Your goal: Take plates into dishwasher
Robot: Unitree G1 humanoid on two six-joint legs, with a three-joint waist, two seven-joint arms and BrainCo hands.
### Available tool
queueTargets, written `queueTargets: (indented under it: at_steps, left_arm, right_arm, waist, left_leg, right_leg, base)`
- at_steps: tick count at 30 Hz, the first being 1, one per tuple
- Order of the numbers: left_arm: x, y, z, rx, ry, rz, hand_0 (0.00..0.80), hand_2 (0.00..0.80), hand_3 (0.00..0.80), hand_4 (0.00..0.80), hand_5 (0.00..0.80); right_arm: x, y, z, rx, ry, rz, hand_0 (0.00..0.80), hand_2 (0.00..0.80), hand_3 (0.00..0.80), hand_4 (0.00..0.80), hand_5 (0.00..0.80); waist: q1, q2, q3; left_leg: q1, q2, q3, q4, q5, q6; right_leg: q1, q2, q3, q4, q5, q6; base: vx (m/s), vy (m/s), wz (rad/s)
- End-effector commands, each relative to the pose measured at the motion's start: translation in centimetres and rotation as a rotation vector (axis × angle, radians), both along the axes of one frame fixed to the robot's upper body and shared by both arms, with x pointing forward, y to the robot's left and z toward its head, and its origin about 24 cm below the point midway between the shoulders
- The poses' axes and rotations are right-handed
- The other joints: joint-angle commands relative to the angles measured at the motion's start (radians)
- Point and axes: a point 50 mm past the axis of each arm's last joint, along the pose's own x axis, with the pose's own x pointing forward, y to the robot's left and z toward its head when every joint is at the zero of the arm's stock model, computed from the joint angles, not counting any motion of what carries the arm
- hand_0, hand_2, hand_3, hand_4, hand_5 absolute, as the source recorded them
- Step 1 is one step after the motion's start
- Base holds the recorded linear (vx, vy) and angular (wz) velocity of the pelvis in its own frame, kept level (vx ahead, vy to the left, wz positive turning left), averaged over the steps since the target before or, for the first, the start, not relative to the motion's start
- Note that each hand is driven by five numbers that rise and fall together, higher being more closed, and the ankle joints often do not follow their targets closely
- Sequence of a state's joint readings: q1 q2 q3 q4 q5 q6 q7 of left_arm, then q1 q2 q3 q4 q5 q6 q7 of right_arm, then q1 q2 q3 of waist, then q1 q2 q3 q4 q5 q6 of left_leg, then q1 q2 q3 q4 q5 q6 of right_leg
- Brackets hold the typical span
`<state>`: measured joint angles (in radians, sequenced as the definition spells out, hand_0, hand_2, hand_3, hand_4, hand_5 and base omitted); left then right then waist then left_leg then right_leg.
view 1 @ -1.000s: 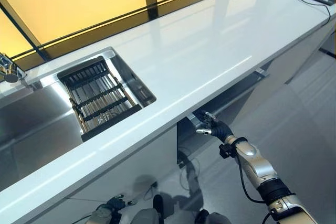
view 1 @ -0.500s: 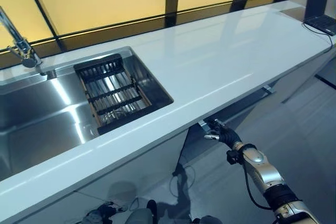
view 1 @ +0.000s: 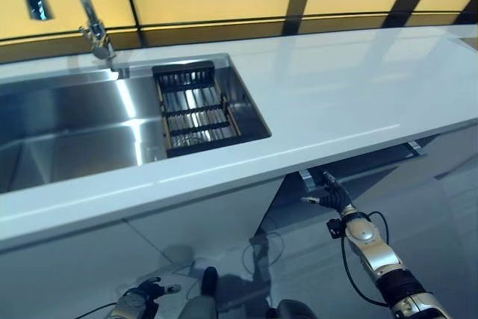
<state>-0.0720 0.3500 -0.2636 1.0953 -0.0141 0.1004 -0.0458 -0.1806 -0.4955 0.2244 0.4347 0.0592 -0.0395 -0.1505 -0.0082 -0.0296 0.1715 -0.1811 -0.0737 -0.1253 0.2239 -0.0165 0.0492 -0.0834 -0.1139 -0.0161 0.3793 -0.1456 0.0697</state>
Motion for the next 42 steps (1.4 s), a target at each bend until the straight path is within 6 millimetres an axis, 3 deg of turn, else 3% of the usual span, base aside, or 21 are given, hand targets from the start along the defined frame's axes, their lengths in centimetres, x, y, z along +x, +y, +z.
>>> queueTargets:
  at_steps: [1,4,7,10,14,15,18,22,25,30,39,41,42]
  left_arm:
    - [0.9,1.2,0.8,0.01,-0.078,0.052,0.0,0.0,0.0,0.0,0.0]
    - [-0.2,1.0,0.4,-0.02,-0.09,0.133,0.0,0.0,0.0,0.0,0.0]
    - [-1.0,0.8,0.0,-0.041,-0.092,0.187,0.0,0.0,0.0,0.0,0.0]
    - [-1.3,0.3,-0.3,-0.059,-0.098,0.245,0.0,0.0,0.0,0.0,0.0]
    - [-1.6,-0.3,-0.6,-0.081,-0.098,0.289,0.0,0.0,0.0,0.0,0.0]
    - [-1.8,-0.5,-0.8,-0.092,-0.088,0.291,0.0,0.0,0.0,0.0,0.0]
    - [-2.3,-0.8,-1.0,-0.113,-0.072,0.29,0.0,0.0,0.0,0.0,0.0]
    - [-2.4,-0.7,-1.0,-0.124,-0.057,0.279,0.0,0.0,0.0,0.0,0.0]
    - [-1.9,-0.1,-0.7,-0.114,-0.052,0.241,0.0,0.0,0.0,0.0,0.0]
    - [-1.3,0.3,-0.3,-0.106,-0.04,0.178,0.0,0.0,0.0,0.0,0.0]
    - [-2.6,-0.5,-1.0,-0.155,-0.002,0.162,0.0,0.0,0.0,0.0,0.0]
    - [-2.4,-0.9,-1.0,-0.171,-0.008,0.145,0.0,0.0,0.0,0.0,0.0]
    - [-1.9,-1.0,-0.9,-0.171,-0.02,0.125,0.0,0.0,0.0,0.0,0.0]
  right_arm:
    - [0.6,-0.9,2.4,0.006,-0.153,-0.06,0.0,0.0,0.0,0.0,0.0]
    - [-0.5,-2.2,1.1,0.016,-0.138,-0.167,0.0,0.0,0.0,0.0,0.0]
    - [-1.4,-2.8,0.5,0.03,-0.161,-0.239,0.0,0.0,0.0,0.0,0.0]
    - [-1.9,-3.4,0.5,0.07,-0.224,-0.325,0.0,0.0,0.0,0.0,0.0]
    - [-2.6,-3.9,0.6,0.094,-0.293,-0.408,0.0,0.0,0.0,0.0,0.0]
    - [-3.2,-4.3,-0.2,0.099,-0.256,-0.442,0.0,0.0,0.0,0.0,0.0]
    - [-5.0,-5.3,-3.0,0.084,-0.082,-0.47,0.0,0.0,0.0,0.0,0.0]
    - [-7.0,-5.8,-6.5,0.055,0.211,-0.368,0.0,0.0,0.0,0.0,0.0]
    - [-8.8,-6.0,-8.8,0.018,0.397,-0.294,0.0,0.0,0.0,0.0,0.0]
    - [-11.7,-6.2,-11.4,0.037,0.608,-0.292,0.0,0.0,0.0,0.0,0.0]
    - [-14.1,-6.4,-13.0,0.031,0.731,-0.326,0.0,0.0,0.0,0.0,0.0]
    - [-13.9,-6.3,-12.9,0.031,0.726,-0.328,0.0,0.0,0.0,0.0,0.0]
    - [-13.4,-6.1,-12.8,0.043,0.705,-0.334,0.0,0.0,0.0,0.0,0.0]
  waist:
    - [-0.009,-0.012,-0.006]
    - [-0.01,-0.012,-0.013]
    - [-0.02,-0.011,-0.014]
    - [-0.034,-0.006,-0.006]
    - [-0.05,0.002,0.016]
    - [-0.064,0.007,0.025]
    - [-0.085,0.017,0.039]
    - [-0.078,0.019,0.041]
    - [-0.06,0.006,0.032]
    - [-0.033,-0.002,0.0]
    - [-0.014,0.039,-0.057]
    - [-0.013,0.051,-0.058]
    - [-0.01,0.053,-0.051]
  left_leg:
    - [0.148,-0.006,0.004,-0.157,-0.103,0.08]
    - [0.122,0.019,0.003,-0.145,-0.082,0.041]
    - [0.101,0.053,0.005,-0.136,-0.057,0.008]
    - [0.094,0.089,0.013,-0.137,-0.035,-0.015]
    - [0.088,0.128,0.04,-0.144,0.009,-0.047]
    - [0.081,0.145,0.06,-0.147,0.06,-0.065]
    - [0.072,0.147,0.109,-0.15,0.095,-0.078]
    - [0.078,0.116,0.127,-0.125,0.049,-0.07]
    - [0.081,0.097,0.156,-0.045,-0.022,-0.053]
    - [0.128,0.097,0.21,0.064,-0.098,-0.039]
    - [0.236,0.113,0.208,0.147,-0.079,-0.061]
    - [0.271,0.101,0.199,0.099,-0.121,-0.048]
    - [0.288,0.087,0.19,0.036,-0.175,-0.028]
  right_leg:
    - [0.093,0.059,0.04,0.018,0.052,0.001]
    - [0.128,0.076,0.016,-0.057,-0.055,-0.045]
    - [0.137,0.1,-0.003,-0.099,-0.11,-0.098]
    - [0.134,0.119,-0.014,-0.135,-0.102,-0.134]
    - [0.135,0.142,-0.014,-0.176,-0.077,-0.158]
    - [0.139,0.152,-0.016,-0.178,-0.075,-0.167]
    - [0.167,0.161,-0.031,-0.203,-0.071,-0.173]
    - [0.191,0.149,-0.056,-0.25,-0.062,-0.173]
    - [0.202,0.135,-0.082,-0.298,-0.039,-0.16]
    - [0.196,0.12,-0.111,-0.381,0.015,-0.128]
    - [0.15,0.103,-0.101,-0.465,0.101,-0.096]
    - [0.1,0.087,-0.088,-0.451,0.132,-0.067]
    - [0.049,0.072,-0.077,-0.427,0.159,-0.039]
  base:
    - [-0.383,-0.295,-0.08]
    - [-0.443,-0.346,-0.07]
    - [-0.456,-0.359,-0.06]
    - [-0.448,-0.322,0.01]
    - [-0.411,-0.279,-0.06]
    - [-0.329,-0.219,0.16]
    - [-0.262,-0.145,0.16]
    - [-0.169,-0.038,0.44]
    - [-0.105,0.019,0.56]
    - [-0.086,0.12,0.54]
    - [-0.161,0.414,0.27]
    - [-0.355,0.756,-0.02]
    - [-0.445,0.835,-0.05]
